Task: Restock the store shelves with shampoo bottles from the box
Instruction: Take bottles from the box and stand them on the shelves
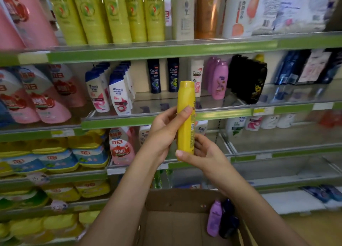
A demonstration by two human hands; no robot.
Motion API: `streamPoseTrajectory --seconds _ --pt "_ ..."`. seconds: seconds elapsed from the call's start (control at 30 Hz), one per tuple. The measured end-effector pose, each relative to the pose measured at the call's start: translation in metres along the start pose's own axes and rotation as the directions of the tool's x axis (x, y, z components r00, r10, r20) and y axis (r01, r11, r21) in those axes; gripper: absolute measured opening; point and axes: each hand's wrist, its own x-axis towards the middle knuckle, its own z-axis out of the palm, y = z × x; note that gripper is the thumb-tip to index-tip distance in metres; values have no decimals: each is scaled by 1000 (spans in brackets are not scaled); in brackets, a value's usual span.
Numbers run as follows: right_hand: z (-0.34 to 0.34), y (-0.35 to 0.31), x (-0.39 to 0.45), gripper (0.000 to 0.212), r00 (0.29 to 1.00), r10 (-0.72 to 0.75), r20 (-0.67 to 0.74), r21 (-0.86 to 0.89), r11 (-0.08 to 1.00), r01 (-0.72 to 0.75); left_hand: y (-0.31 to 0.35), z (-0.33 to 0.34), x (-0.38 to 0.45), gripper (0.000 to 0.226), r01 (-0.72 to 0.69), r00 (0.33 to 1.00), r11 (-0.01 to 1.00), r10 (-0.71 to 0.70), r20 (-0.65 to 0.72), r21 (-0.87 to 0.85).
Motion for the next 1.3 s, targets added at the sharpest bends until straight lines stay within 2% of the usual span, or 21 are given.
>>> streamPoseTrajectory --seconds 0.1,0.17,0.27,0.33,0.4,0.5,0.63,0.73,0.83,0.93,1.13,1.3 --pt "-6 -5 -1 57 998 -28 -53 -29 999 27 -1 13 6 47 -27 999 996 29 -21 85" --pt "-14 -8 -3 47 997 -52 -64 -40 998 50 0 18 9 47 -43 999 992 44 -4 120" --pt "-26 -10 -7 39 999 -46 -26 -8 999 46 5 21 12 50 -29 993 996 19 113 85" --pt "-34 -8 -13 41 999 -25 25 44 999 23 9 24 11 50 -8 975 999 -4 223 52" --pt "-41 -7 -19 47 997 -5 74 84 997 -1 12 30 9 49 -21 967 996 -1 255 84" --pt "-50 -7 -25 44 997 -2 78 75 997 -4 10 48 7 52 -48 985 986 20 172 162" --pt "-65 -6 -29 42 999 -28 -28 -67 997 26 3 78 7 41 -112 994 930 108 33 351" --pt "-83 -9 -35 35 997 -26 -75 21 999 28 0 98 11 47 -97 994 890 105 7 446" --pt "-106 -18 -46 40 999 23 -34 178 984 -17 2 117 15 31 -72 996 918 43 83 391" --pt "-135 -24 -57 41 999 37 -2 210 977 -36 1 139 16 21 -68 994 953 40 101 296" --pt "-203 -35 -78 44 1000 17 3 44 999 -18 -12 204 20 30 -129 991 938 137 -5 321" --pt "-257 -41 -95 45 1000 17 12 30 999 -18 -28 253 26 36 -118 990 945 137 -42 304"
